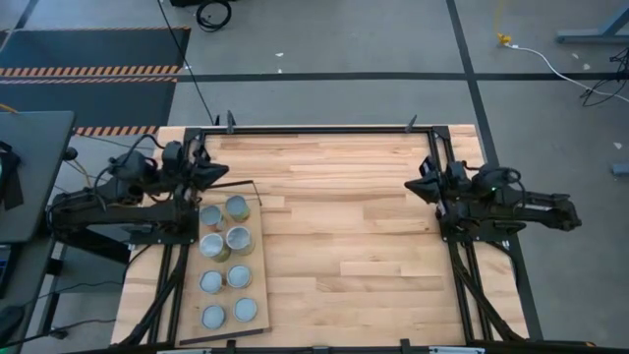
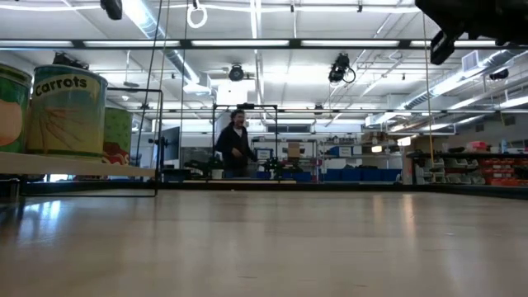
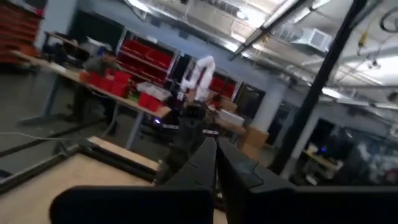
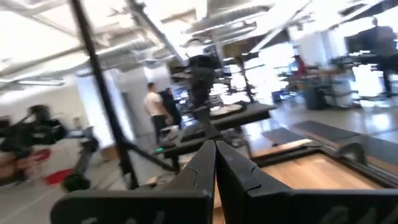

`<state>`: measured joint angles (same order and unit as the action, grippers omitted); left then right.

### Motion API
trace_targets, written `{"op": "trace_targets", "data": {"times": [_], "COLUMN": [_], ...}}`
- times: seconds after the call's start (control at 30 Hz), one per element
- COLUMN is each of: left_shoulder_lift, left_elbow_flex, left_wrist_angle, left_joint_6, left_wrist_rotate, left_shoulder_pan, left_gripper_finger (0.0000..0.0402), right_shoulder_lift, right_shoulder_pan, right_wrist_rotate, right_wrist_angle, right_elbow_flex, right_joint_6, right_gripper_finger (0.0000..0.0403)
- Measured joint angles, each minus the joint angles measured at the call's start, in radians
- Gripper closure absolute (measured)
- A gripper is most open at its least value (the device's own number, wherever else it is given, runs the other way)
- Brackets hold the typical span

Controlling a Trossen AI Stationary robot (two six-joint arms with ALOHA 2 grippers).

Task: Pick and place cans onto a shelf
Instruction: Return to Home Position

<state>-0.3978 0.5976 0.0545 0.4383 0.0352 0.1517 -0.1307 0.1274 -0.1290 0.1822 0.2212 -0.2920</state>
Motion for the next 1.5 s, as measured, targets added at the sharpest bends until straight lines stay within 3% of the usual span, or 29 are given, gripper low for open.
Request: {"op": "trace_targets", "data": {"times": [0.2, 0.33, 0.5, 0.7, 0.87, 1.13, 1.5], "left_shoulder_lift": [0.000, 0.003, 0.001, 0.001, 0.001, 0.002, 0.002], "left_elbow_flex": [0.000, 0.001, 0.000, 0.000, -0.014, -0.166, -0.508], "left_wrist_angle": [0.037, 0.112, 0.059, 0.039, 0.020, 0.243, 0.822], "left_joint_6": [-0.089, -0.165, -0.191, -0.196, -0.215, -0.171, -0.156], "left_wrist_rotate": [0.232, 0.360, 0.325, 0.363, 0.377, 0.381, 0.364], "left_shoulder_pan": [-0.022, -0.054, -0.067, -0.067, -0.067, -0.067, -0.254], "left_gripper_finger": [0.0380, 0.0379, 0.0379, 0.0379, 0.0379, 0.0379, 0.0379], "right_shoulder_lift": [0.049, 0.086, 0.127, 0.127, 0.127, 0.127, 0.124], "right_shoulder_pan": [-0.102, -0.186, -0.206, -0.182, -0.171, -0.171, -0.171], "right_wrist_rotate": [-0.184, -0.160, 0.026, -0.059, -0.053, 0.016, 0.027], "right_wrist_angle": [0.053, 0.033, 0.012, 0.042, 0.082, 0.361, 0.270], "right_elbow_flex": [-0.022, -0.022, -0.012, 0.009, -0.028, -0.213, -0.215], "right_joint_6": [0.073, 0.172, 0.183, 0.166, 0.154, 0.155, 0.158], "right_gripper_finger": [0.0385, 0.0385, 0.0385, 0.0385, 0.0385, 0.0385, 0.0385]}}
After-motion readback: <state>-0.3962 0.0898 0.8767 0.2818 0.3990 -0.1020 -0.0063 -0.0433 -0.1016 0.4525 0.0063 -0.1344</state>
